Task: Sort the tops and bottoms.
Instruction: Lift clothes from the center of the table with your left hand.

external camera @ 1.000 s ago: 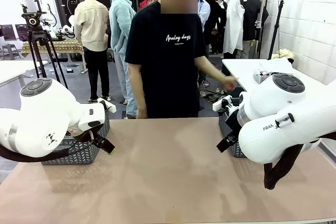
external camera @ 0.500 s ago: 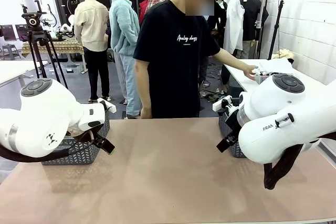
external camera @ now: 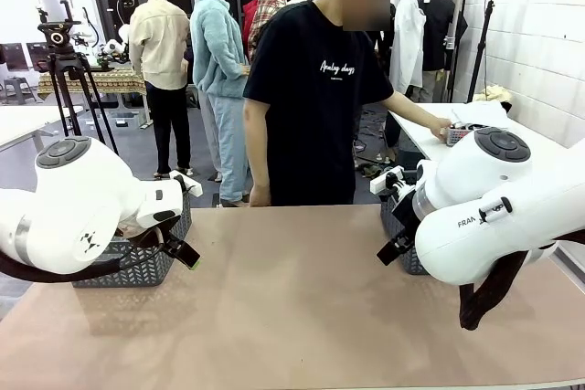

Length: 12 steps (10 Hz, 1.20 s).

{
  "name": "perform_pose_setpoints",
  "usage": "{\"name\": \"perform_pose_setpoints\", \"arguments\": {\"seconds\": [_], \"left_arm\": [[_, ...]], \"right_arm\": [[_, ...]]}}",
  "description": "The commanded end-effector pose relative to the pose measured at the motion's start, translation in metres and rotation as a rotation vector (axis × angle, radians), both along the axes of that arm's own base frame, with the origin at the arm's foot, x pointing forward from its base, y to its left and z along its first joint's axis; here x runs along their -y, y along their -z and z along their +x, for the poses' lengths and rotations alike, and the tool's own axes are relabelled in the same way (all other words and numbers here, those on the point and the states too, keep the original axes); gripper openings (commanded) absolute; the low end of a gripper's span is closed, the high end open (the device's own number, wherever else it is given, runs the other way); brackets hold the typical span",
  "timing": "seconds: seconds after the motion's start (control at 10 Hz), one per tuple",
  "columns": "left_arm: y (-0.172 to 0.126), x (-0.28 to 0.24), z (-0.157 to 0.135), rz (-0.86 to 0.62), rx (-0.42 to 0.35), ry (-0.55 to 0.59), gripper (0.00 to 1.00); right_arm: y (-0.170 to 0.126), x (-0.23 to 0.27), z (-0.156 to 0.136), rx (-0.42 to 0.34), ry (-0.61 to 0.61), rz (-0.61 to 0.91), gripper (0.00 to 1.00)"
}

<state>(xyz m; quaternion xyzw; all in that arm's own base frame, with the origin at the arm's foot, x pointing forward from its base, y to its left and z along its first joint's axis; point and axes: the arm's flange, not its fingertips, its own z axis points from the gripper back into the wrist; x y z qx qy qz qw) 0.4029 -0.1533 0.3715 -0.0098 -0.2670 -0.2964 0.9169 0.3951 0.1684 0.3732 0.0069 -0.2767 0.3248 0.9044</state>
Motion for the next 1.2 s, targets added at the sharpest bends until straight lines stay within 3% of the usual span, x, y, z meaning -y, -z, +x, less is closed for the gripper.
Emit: {"name": "perform_pose_setpoints", "arguments": {"seconds": [0.0, 1.1], "left_arm": [[0.0000, -0.0017, 0.0006, -0.002, -0.001, -0.004, 1.00], [0.0000, -0.0017, 0.0006, -0.002, -0.001, -0.004, 1.00]], "right_arm": [[0.0000, 0.0001, 0.0001, 0.000, 0.001, 0.001, 1.00], [0.0000, 0.0001, 0.0001, 0.000, 0.001, 0.001, 1.00]]}}
